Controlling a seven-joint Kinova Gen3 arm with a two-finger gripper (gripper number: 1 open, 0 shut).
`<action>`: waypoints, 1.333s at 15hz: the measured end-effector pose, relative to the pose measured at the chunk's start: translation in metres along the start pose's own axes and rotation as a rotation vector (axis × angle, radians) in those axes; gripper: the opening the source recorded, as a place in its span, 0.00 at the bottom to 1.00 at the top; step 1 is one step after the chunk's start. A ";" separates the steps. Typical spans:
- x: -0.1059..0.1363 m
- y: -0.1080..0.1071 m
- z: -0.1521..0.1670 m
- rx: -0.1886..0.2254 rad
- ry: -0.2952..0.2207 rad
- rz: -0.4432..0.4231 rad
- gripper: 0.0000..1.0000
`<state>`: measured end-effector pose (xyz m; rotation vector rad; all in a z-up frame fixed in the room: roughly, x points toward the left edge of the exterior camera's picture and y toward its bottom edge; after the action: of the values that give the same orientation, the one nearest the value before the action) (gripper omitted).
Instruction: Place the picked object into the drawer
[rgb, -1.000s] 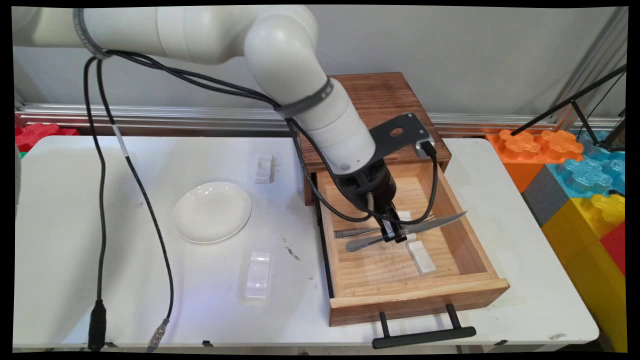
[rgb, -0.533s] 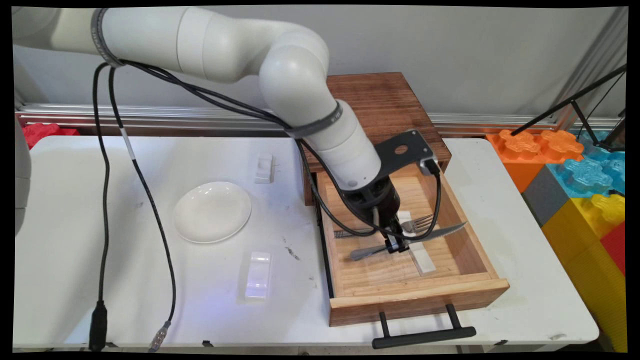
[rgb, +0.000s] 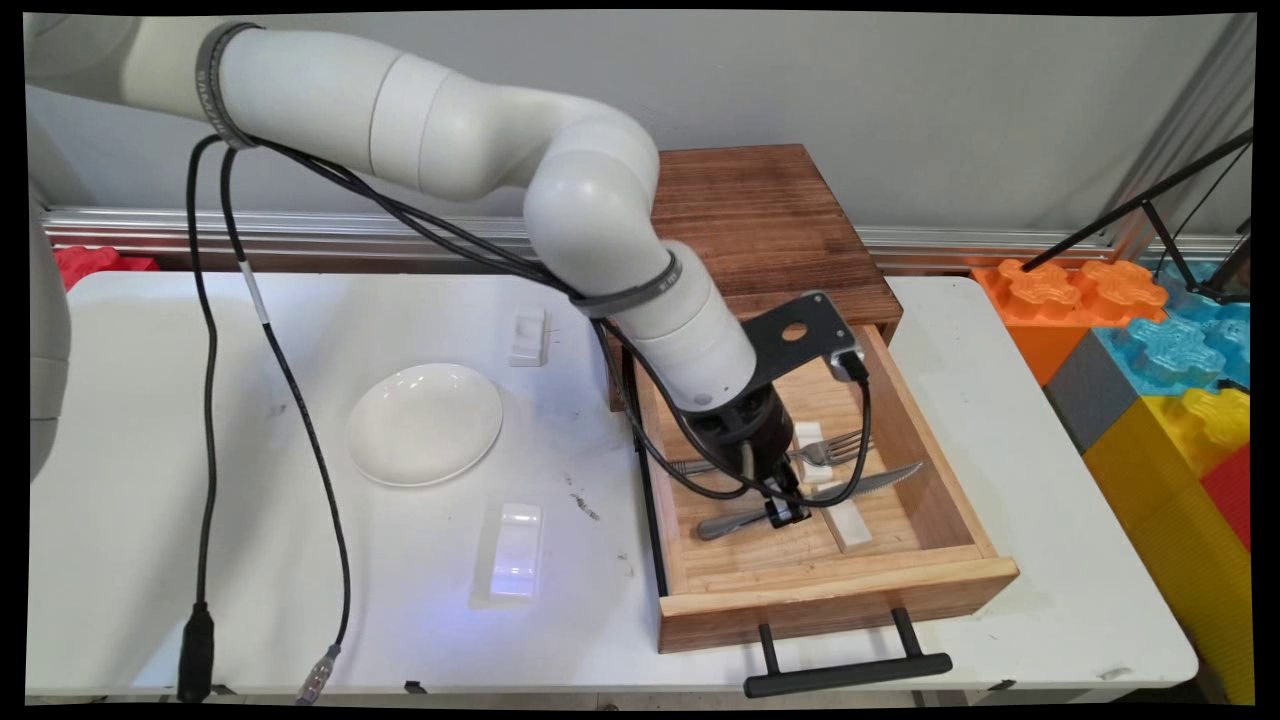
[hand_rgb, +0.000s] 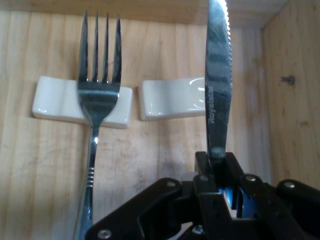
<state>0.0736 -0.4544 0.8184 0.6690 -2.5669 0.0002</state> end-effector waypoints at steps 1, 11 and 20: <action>-0.002 0.000 0.002 0.000 0.000 -0.002 0.00; -0.014 -0.002 0.020 -0.002 0.005 -0.019 0.00; -0.020 -0.005 0.025 -0.006 0.006 -0.005 1.00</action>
<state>0.0801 -0.4525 0.7866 0.6719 -2.5588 -0.0067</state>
